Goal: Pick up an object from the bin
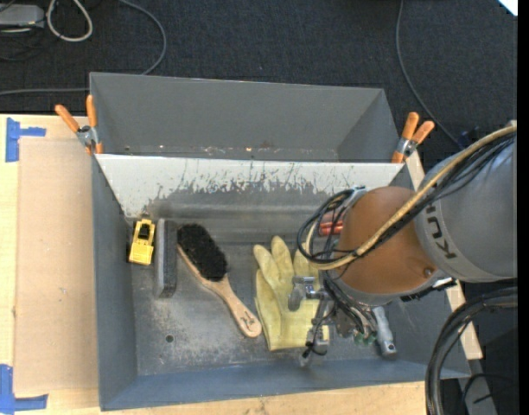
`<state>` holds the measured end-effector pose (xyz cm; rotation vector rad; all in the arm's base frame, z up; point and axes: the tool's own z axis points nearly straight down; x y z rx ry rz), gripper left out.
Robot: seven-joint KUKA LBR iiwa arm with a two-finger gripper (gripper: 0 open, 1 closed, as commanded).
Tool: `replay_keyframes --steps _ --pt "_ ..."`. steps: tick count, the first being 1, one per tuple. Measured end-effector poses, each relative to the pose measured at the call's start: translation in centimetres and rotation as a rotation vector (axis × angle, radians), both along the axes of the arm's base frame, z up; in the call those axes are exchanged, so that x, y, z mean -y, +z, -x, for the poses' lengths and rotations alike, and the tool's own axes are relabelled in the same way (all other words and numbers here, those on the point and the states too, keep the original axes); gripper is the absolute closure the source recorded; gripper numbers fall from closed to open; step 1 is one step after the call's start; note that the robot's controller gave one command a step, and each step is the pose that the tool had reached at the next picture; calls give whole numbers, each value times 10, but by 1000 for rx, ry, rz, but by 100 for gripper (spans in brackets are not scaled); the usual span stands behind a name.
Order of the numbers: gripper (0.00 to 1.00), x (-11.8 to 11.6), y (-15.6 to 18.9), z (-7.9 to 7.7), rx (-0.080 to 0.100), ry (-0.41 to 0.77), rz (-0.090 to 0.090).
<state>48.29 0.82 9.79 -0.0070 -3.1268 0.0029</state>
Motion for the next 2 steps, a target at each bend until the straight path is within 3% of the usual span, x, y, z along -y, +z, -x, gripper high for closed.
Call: replay_keyframes --steps 1,2 --pt "0 2 -25 -20 11 -74 -3" --pt "0 12 -27 1 10 -23 -2"
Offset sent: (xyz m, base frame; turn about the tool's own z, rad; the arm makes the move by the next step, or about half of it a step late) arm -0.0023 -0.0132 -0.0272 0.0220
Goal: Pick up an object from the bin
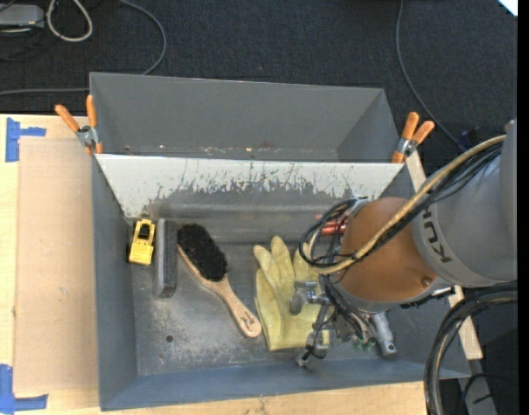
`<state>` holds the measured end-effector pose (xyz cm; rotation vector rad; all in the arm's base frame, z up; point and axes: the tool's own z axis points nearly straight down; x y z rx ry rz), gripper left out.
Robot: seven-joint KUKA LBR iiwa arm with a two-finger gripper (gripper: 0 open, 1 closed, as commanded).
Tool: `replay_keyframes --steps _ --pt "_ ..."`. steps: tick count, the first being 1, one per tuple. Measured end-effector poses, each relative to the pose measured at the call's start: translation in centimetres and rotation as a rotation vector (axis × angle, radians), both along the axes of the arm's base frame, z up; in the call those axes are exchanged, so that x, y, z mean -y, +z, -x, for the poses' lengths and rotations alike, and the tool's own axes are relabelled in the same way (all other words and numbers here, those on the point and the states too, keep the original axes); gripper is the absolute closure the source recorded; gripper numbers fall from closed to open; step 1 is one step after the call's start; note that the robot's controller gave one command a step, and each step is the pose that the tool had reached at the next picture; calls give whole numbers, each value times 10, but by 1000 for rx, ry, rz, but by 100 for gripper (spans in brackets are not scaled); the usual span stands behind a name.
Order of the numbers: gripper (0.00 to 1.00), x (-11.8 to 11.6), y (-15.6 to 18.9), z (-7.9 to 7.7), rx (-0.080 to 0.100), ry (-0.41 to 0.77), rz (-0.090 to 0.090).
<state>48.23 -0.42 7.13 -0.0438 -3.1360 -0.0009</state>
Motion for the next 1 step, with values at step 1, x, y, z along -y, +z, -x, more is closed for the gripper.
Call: replay_keyframes --steps 1 --pt "0 -3 -2 -9 -5 -57 0"
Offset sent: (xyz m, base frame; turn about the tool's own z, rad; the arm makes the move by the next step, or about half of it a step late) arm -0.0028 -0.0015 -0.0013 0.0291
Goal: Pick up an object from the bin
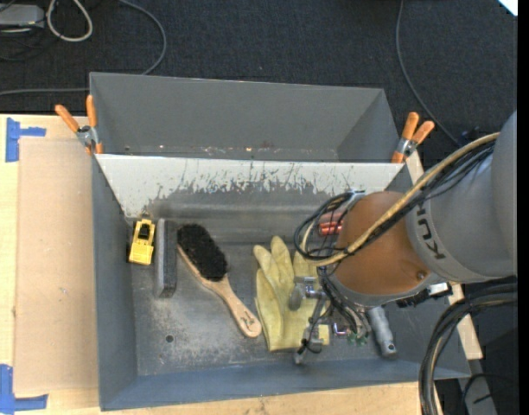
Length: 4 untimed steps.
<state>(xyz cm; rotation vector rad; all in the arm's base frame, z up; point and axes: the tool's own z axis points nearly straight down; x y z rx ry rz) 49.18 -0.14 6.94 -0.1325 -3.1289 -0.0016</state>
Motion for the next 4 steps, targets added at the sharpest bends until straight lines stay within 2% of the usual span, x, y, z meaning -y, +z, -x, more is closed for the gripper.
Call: replay_keyframes --steps 1,2,3,4 --pt "0 3 1 10 10 27 0" --pt "0 -8 0 1 -1 6 0" --pt "100 -1 0 7 4 -4 0" --pt "100 -1 0 7 4 -5 0"
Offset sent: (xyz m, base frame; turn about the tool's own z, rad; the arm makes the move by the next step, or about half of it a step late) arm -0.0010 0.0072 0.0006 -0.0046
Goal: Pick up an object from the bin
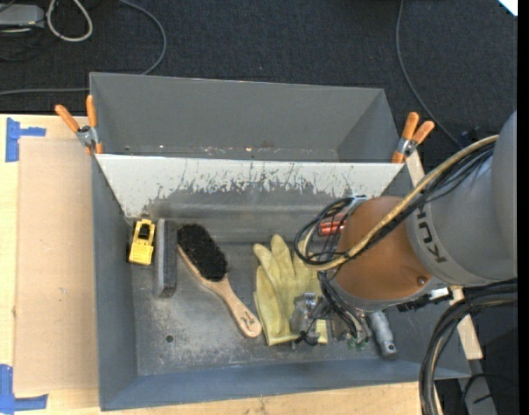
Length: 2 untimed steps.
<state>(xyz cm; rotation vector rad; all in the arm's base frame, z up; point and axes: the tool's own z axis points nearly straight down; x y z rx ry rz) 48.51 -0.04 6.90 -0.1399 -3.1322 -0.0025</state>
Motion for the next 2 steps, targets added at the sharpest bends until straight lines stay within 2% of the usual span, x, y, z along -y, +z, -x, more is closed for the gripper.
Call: replay_keyframes --steps 1,2 --pt "100 0 0 1 2 21 0" --pt "100 -8 61 -6 -2 -143 1"
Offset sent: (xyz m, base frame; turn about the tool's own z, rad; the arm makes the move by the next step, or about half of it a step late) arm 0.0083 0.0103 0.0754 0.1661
